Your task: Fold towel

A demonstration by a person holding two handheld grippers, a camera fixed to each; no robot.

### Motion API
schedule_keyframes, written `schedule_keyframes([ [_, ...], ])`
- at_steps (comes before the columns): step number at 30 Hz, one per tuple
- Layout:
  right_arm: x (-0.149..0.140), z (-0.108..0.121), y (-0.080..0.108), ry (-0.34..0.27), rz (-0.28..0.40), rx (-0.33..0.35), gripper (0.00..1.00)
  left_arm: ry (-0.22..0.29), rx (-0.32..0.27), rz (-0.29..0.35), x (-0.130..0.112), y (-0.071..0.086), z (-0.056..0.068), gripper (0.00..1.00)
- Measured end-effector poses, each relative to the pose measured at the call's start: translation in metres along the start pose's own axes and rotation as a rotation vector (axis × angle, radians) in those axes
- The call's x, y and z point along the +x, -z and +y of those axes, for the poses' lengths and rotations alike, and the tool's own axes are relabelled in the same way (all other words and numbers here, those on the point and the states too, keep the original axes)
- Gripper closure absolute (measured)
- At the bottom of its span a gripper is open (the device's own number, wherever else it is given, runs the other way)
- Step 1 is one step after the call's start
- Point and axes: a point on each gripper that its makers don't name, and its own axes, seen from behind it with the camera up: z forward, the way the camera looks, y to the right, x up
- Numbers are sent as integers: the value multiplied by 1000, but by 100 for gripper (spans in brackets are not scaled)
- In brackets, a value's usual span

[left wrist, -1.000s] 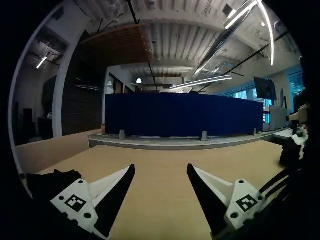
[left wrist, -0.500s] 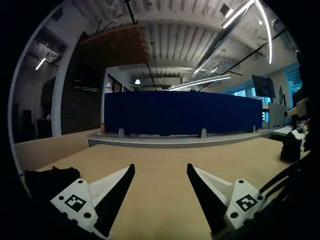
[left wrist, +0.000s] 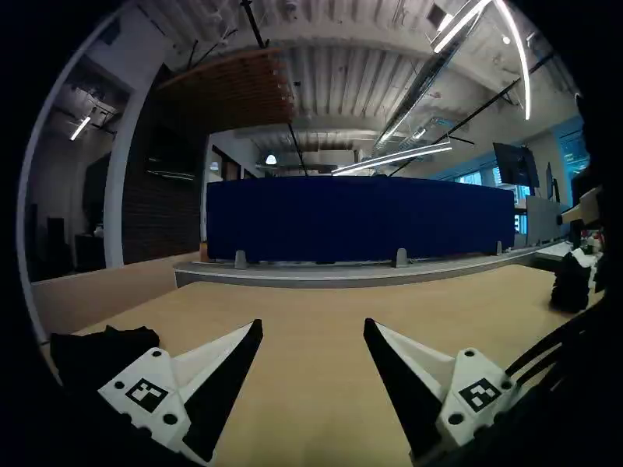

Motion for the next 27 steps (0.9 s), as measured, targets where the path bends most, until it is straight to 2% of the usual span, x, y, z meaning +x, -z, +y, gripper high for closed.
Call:
schedule_keyframes([
  [9, 14, 6, 4, -13, 37, 2, 0, 0, 2, 0, 2, 0, 1, 3],
  [18, 36, 19, 16, -53, 102, 2, 0, -1, 2, -1, 1, 1, 0, 3],
  [27, 43, 34, 28, -91, 134, -10, 0, 0, 2, -1, 1, 2, 0, 3],
])
